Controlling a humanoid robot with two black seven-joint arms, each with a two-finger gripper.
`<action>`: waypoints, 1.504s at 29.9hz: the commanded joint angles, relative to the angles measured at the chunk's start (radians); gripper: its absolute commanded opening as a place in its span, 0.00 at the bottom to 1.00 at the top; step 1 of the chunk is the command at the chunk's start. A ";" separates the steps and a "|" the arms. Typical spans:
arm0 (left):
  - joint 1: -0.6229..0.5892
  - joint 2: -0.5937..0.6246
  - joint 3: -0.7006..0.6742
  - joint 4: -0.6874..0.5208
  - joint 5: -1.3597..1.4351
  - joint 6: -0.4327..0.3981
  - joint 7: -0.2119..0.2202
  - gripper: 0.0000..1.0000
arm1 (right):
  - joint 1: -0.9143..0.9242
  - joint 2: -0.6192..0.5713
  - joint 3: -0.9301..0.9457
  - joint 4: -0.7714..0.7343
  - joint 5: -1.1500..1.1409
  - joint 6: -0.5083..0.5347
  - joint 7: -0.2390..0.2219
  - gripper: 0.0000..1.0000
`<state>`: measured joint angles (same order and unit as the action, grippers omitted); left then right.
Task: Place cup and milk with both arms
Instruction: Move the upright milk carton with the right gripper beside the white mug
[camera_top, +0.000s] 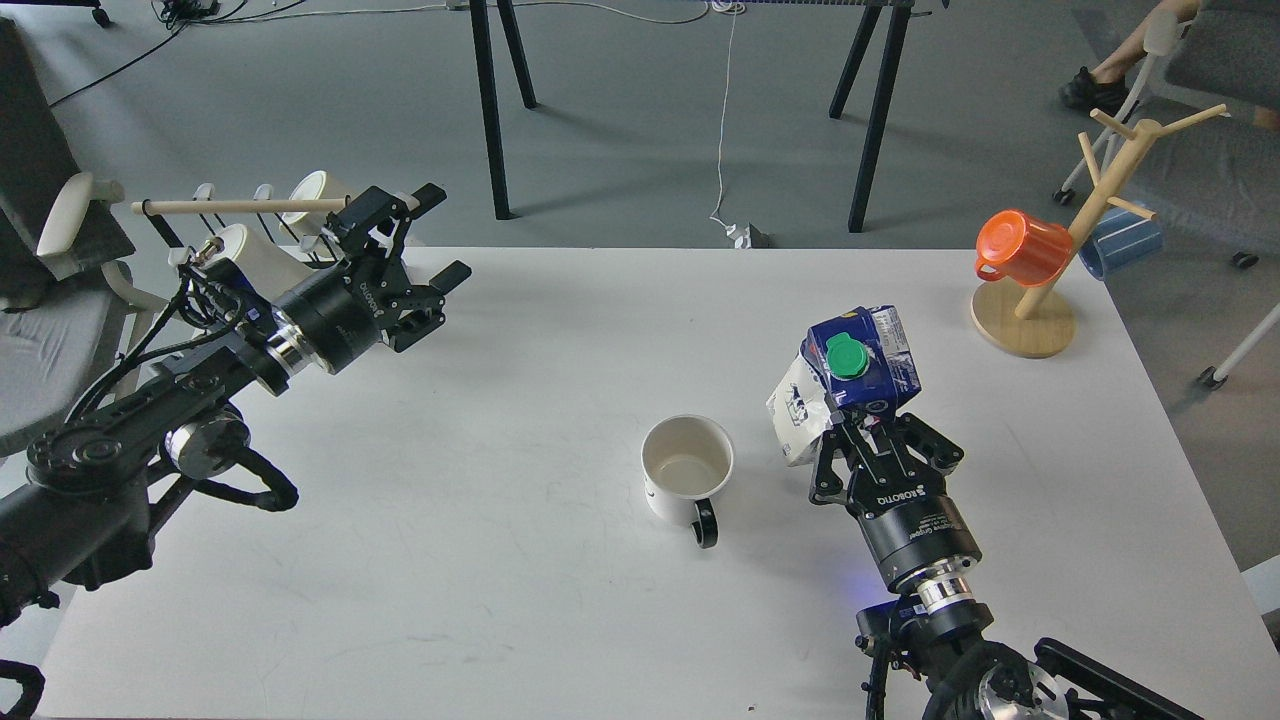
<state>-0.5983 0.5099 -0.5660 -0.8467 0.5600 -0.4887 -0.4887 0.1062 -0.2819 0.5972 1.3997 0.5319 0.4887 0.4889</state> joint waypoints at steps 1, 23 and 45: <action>0.000 -0.002 0.000 0.001 0.000 0.000 0.000 0.99 | 0.000 0.020 -0.020 -0.027 -0.003 0.000 0.000 0.21; 0.008 -0.005 0.002 0.017 0.000 0.000 0.000 0.99 | 0.006 0.073 -0.053 -0.097 -0.003 0.000 0.000 0.28; 0.011 -0.005 0.002 0.028 0.000 0.000 0.000 0.99 | -0.005 0.064 -0.053 -0.088 -0.007 0.000 0.000 0.98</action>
<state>-0.5865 0.5047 -0.5648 -0.8244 0.5599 -0.4887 -0.4887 0.1022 -0.2166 0.5445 1.3063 0.5268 0.4887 0.4886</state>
